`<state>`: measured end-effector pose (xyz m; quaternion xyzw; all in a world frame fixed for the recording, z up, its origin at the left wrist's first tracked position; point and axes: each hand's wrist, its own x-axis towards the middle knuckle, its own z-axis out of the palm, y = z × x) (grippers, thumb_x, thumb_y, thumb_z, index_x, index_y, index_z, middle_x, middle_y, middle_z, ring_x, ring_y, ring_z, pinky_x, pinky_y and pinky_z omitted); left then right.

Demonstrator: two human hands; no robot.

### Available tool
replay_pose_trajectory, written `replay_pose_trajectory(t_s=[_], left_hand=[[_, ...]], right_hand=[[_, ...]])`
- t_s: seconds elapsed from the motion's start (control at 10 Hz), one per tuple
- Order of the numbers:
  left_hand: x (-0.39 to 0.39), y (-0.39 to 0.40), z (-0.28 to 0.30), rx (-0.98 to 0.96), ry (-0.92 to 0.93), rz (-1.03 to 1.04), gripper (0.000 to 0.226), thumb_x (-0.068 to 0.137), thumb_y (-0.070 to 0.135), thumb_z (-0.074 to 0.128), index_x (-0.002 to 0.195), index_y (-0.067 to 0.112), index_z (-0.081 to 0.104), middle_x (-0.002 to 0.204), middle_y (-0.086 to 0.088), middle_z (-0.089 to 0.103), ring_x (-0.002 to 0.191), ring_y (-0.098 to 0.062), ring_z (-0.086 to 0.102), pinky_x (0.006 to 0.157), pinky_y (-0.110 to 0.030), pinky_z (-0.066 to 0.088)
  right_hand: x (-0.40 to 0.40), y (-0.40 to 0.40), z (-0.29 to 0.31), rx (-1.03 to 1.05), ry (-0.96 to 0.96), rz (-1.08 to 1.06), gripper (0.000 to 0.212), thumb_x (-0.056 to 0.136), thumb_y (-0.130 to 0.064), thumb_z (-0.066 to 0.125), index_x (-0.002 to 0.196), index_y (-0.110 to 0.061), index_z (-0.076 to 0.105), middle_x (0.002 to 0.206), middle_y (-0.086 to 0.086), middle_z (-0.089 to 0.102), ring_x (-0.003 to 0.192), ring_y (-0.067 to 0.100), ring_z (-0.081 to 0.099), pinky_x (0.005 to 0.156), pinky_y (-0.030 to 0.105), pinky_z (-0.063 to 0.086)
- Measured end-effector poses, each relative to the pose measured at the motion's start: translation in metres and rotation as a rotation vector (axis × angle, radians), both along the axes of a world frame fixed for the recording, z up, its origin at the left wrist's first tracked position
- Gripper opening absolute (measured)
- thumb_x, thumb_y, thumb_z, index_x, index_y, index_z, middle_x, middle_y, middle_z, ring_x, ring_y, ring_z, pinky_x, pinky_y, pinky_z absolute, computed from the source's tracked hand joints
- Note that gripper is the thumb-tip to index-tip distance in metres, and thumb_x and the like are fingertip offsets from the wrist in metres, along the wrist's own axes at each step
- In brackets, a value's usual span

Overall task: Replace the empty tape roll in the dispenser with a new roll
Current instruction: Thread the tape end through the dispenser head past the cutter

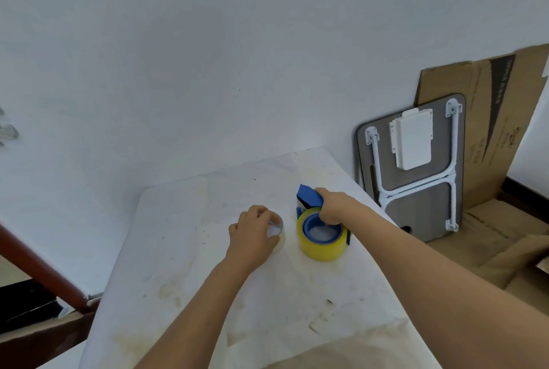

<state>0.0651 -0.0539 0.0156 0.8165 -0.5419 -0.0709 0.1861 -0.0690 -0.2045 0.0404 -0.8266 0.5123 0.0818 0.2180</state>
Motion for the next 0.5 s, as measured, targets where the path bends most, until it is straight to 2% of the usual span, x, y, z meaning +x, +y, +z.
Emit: replay_pose_trajectory(t_s=[0.1, 0.2, 0.3, 0.4, 0.5], left_hand=[[0.002, -0.004, 0.000, 0.007, 0.001, 0.002, 0.033, 0.092, 0.025, 0.060, 0.125, 0.030, 0.061, 0.142, 0.005, 0.045, 0.129, -0.018, 0.042, 0.101, -0.033, 0.029], [0.001, -0.005, 0.000, 0.015, -0.006, 0.001, 0.032, 0.093, 0.026, 0.060, 0.125, 0.027, 0.061, 0.143, 0.004, 0.045, 0.129, -0.020, 0.043, 0.102, -0.036, 0.032], [-0.001, -0.002, 0.004, 0.010, -0.005, 0.000, 0.032, 0.092, 0.026, 0.060, 0.124, 0.027, 0.062, 0.142, 0.004, 0.045, 0.129, -0.020, 0.044, 0.102, -0.036, 0.032], [0.000, 0.002, 0.009, 0.001, 0.009, 0.001, 0.032, 0.093, 0.024, 0.059, 0.125, 0.025, 0.062, 0.143, 0.004, 0.045, 0.128, -0.020, 0.044, 0.101, -0.036, 0.031], [-0.002, 0.009, 0.023, -0.022, -0.011, 0.001, 0.033, 0.093, 0.024, 0.059, 0.126, 0.024, 0.061, 0.145, 0.003, 0.044, 0.129, -0.021, 0.043, 0.101, -0.037, 0.031]], right_hand=[[0.002, -0.002, -0.003, -0.015, 0.001, 0.006, 0.074, 0.090, -0.015, 0.052, 0.154, -0.026, 0.016, 0.124, 0.017, 0.058, 0.109, 0.033, 0.059, 0.089, 0.040, 0.051], [0.000, -0.002, -0.010, -0.035, -0.015, 0.009, 0.075, 0.090, -0.015, 0.052, 0.154, -0.029, 0.013, 0.122, 0.017, 0.059, 0.106, 0.034, 0.060, 0.081, 0.039, 0.049], [-0.003, 0.000, -0.012, -0.020, -0.040, 0.006, 0.081, 0.091, -0.014, 0.052, 0.155, -0.029, 0.005, 0.123, 0.018, 0.058, 0.107, 0.034, 0.060, 0.082, 0.039, 0.050], [-0.009, 0.001, -0.008, 0.000, -0.068, -0.012, 0.084, 0.089, -0.016, 0.055, 0.156, -0.025, 0.005, 0.136, 0.019, 0.047, 0.116, 0.035, 0.055, 0.087, 0.039, 0.050], [-0.016, 0.006, 0.008, -0.066, -0.110, -0.015, 0.082, 0.088, -0.026, 0.062, 0.155, -0.022, 0.015, 0.148, 0.015, 0.037, 0.128, 0.037, 0.046, 0.100, 0.041, 0.045]])
